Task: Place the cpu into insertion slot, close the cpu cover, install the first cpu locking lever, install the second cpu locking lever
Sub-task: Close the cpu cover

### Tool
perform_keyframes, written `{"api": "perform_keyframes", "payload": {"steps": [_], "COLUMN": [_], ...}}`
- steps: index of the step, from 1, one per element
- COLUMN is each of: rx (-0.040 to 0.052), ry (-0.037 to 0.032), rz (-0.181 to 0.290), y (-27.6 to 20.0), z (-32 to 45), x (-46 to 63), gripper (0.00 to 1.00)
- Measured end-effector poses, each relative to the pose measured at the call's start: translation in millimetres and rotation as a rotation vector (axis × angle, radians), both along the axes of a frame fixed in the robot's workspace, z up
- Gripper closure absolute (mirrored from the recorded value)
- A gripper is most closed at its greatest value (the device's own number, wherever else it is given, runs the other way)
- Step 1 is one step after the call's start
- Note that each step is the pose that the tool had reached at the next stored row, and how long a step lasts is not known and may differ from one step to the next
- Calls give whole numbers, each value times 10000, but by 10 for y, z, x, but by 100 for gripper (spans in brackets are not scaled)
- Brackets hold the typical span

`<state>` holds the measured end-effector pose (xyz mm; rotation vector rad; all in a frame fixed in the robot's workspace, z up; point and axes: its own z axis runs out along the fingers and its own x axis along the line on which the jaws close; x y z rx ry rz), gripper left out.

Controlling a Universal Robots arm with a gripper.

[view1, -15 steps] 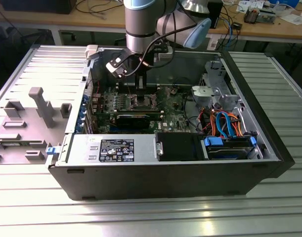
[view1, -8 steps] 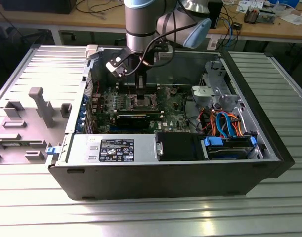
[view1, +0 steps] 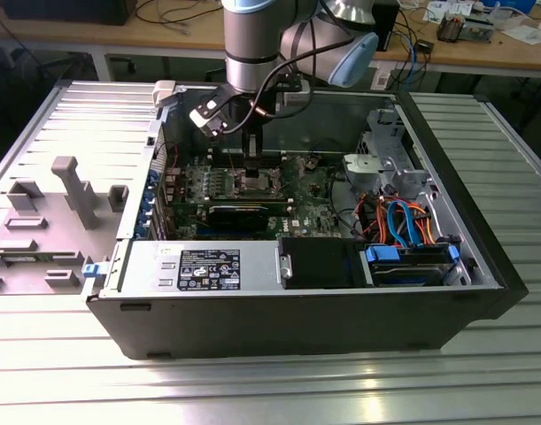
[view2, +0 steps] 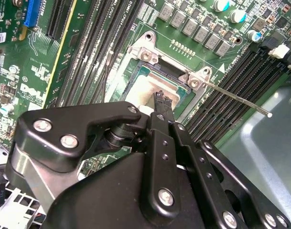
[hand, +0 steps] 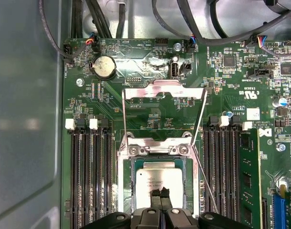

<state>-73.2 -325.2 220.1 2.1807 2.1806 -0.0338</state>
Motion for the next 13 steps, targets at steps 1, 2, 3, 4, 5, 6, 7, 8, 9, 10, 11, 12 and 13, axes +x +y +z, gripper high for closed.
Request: {"api": "perform_keyframes", "payload": {"steps": [1, 2, 3, 4, 5, 6, 7, 8, 9, 10, 11, 12, 13], "rx": [-1, -1, 1, 2, 1, 0, 0, 0, 0, 1, 0, 0, 0], "ry": [1, 0, 0, -1, 0, 0, 0, 0, 0, 0, -1, 0, 0], "rz": [0, 0, 0, 0, 0, 0, 0, 0, 0, 0, 0, 0, 0], "y": [0, 0, 0, 0, 0, 0, 0, 0, 0, 0, 0, 0, 0], "z": [3, 6, 9, 9, 15, 20, 21, 21, 21, 21, 22, 22, 23], "x": [0, 0, 0, 0, 0, 0, 0, 0, 0, 0, 0, 0, 0], "gripper": [89, 89, 89, 89, 89, 89, 89, 89, 89, 89, 89, 89, 89]}}
